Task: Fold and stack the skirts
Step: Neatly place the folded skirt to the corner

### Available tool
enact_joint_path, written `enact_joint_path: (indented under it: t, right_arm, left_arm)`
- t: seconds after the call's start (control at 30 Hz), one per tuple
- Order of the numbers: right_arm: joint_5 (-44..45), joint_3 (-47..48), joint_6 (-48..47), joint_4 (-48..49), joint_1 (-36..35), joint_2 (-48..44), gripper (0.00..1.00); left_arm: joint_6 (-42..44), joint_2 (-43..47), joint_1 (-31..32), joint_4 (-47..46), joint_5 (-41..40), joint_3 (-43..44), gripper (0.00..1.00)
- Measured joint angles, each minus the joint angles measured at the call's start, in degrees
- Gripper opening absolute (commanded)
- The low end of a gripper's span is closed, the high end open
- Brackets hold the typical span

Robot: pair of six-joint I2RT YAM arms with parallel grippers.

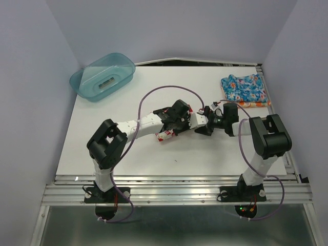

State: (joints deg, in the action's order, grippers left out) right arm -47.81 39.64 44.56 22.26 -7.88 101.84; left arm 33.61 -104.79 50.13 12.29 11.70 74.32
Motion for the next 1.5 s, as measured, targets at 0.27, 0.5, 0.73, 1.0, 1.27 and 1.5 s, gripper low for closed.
enact_joint_path:
  t: [0.27, 0.5, 0.73, 1.0, 1.27, 1.5]
  right_arm:
    - [1.9, 0.8, 8.3, 13.6, -2.8, 5.6, 0.98]
    - [11.1, 0.7, 11.8, 16.5, -3.8, 5.7, 0.79]
    - [19.0, 0.6, 11.8, 18.6, -5.8, 6.8, 0.53]
    - [22.3, 1.2, 1.4, 21.1, -7.3, 9.2, 0.01]
    - [27.8, 6.0, -16.7, 12.7, -7.6, 3.6, 0.01]
    - [34.0, 11.0, -32.8, 7.7, -7.6, 1.3, 0.01]
  left_arm:
    - [-0.7, -2.4, 0.0, 0.4, 1.7, 0.8, 0.0]
    - [-1.0, -3.8, 0.0, 0.7, 2.2, 2.0, 0.0]
    - [-1.2, -5.2, 0.0, 0.7, 3.3, 3.5, 0.0]
    - [-1.9, -6.0, 0.0, 0.5, 4.4, 3.5, 0.41]
    - [-8.1, 2.9, -6.6, 1.2, 11.8, 2.9, 0.99]
    - [-11.3, 20.7, -20.8, -0.1, 11.1, 2.4, 0.99]
